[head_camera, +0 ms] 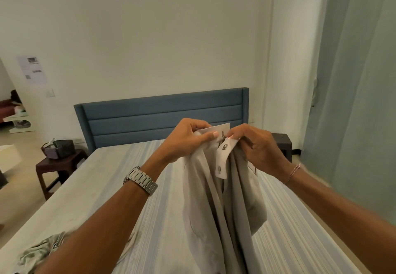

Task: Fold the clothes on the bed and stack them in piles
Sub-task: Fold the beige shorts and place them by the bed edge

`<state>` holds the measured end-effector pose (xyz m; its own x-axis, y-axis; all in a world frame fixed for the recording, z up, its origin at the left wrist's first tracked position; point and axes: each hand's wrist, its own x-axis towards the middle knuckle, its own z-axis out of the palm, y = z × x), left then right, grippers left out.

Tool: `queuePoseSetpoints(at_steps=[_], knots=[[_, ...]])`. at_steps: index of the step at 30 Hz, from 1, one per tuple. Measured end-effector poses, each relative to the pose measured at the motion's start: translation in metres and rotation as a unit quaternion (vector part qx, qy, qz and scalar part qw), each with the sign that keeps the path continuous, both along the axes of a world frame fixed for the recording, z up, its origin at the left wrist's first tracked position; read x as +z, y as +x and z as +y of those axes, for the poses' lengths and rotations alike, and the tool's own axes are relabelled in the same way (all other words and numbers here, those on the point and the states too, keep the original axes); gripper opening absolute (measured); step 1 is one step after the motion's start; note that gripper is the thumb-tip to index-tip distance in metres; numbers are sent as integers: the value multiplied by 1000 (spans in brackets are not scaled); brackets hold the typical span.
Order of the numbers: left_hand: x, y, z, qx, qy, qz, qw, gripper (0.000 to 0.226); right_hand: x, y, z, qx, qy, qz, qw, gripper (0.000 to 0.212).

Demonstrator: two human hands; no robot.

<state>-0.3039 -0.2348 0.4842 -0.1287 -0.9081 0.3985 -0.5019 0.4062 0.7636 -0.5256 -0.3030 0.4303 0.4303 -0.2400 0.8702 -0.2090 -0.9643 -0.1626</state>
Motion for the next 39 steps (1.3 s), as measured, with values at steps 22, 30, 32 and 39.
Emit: queuePoseSetpoints(at_steps=[22,30,32,39], knots=[[1,-14,21,-3,-57,52,997,5,22,-9,24,79,47,14,996,13],[2,-16,33,-36,-71,51,996,20,20,-10,29,53,45,-38,997,18],[0,-16,36,-39,-74,49,995,19,20,-9,34,55,51,-68,995,18],[-3,-19,48,-75,-121,10,990,16,19,-13,42,66,21,-95,993,11]])
